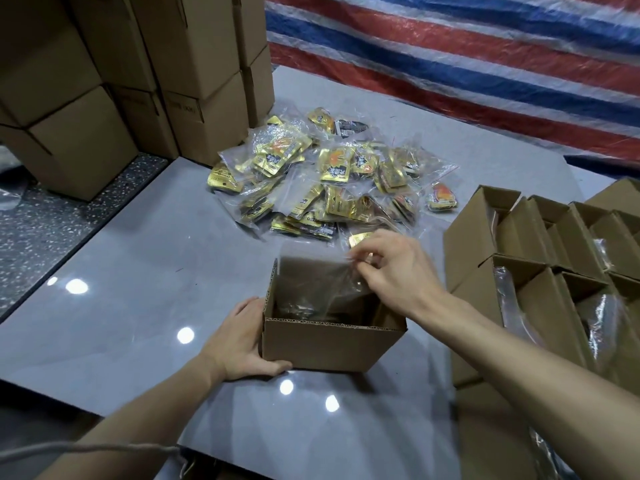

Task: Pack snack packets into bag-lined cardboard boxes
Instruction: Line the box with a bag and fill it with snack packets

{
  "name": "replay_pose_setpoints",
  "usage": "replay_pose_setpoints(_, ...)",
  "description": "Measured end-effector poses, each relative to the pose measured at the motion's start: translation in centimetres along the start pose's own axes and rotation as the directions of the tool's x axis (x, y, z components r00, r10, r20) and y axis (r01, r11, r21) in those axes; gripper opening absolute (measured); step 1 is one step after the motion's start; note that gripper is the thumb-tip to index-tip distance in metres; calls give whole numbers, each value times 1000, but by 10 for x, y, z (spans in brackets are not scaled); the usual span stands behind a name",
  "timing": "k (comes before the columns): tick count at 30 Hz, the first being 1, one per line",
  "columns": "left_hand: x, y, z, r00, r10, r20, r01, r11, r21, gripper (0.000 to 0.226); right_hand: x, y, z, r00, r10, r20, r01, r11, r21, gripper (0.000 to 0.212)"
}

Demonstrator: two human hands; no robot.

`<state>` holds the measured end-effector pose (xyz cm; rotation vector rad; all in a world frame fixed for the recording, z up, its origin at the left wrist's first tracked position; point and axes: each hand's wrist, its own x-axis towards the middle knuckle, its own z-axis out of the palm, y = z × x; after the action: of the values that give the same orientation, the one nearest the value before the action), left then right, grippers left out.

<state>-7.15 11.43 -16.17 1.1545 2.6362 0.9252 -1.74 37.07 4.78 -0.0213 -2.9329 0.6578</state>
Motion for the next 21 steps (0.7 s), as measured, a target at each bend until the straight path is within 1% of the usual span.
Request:
replay_pose_setpoints(2,0,2,-1,1000,3,-3,-3,1000,-13,73,2,-5,-3,991,-64,-116,67,998,20,13)
replay_pose_setpoints(4,0,3,-2,1000,7,-1,-7,1000,-25,73,3,-11,-4,973,-107,-202,118,992,43,11)
replay_pose_setpoints(5,-1,3,-3,1000,7,-3,-7,1000,-29,73,4,-12,-5,969,-112,-221,128,990,59,11)
replay_pose_setpoints(6,-1,4,-3,1000,6,-4,-6,999,-32,72,5,-13,-5,973,-104,-205,123,989,81,12)
replay_pose_setpoints(7,0,4,-3,1000,1,-3,-1,999,-35,70,5,-14,-6,986,-89,-144,105,989,105,13)
replay_pose_setpoints(8,0,5,-3,1000,-4,-3,4,999,-39,69,6,-13,-6,997,-72,-35,76,991,110,16)
replay_pose_setpoints(9,0,6,-3,1000,-10,-3,10,999,-39,68,6,-13,-6,994,-54,93,47,996,78,19)
replay_pose_setpoints(10,0,5,-3,1000,-14,-1,14,999,-35,68,5,-13,-5,982,-38,185,37,999,8,20)
replay_pose_setpoints(11,0,5,-3,1000,-16,1,16,999,-30,70,3,-12,-3,979,-35,200,46,998,-53,19)
replay_pose_setpoints(12,-1,5,-3,1000,-17,-1,17,999,-29,71,1,-12,-1,988,-50,146,64,994,-92,18)
replay_pose_setpoints(13,-1,6,-3,1000,-19,-5,19,999,-31,72,-2,-11,1,996,-74,48,79,991,-107,16)
replay_pose_setpoints(15,0,7,-4,1000,-22,-7,22,999,-36,70,-5,-12,2,984,-108,-139,97,992,-85,13)
replay_pose_setpoints(16,1,8,-4,1000,-24,-2,24,999,-35,71,-5,-12,3,971,-129,-199,116,990,-78,12)
replay_pose_setpoints(17,1,8,-5,1000,-27,3,27,999,-30,73,-4,-13,4,960,-156,-231,139,986,-87,12)
replay_pose_setpoints(19,0,7,-4,999,-35,7,35,999,-21,76,-4,-13,5,952,-184,-243,162,981,-108,12)
replay_pose_setpoints(20,0,7,-4,999,-39,7,39,999,-20,78,-4,-13,6,961,-167,-223,150,985,-91,12)
replay_pose_setpoints(21,0,7,-4,999,-41,9,41,999,-22,79,-3,-14,7,977,-129,-168,122,991,-47,13)
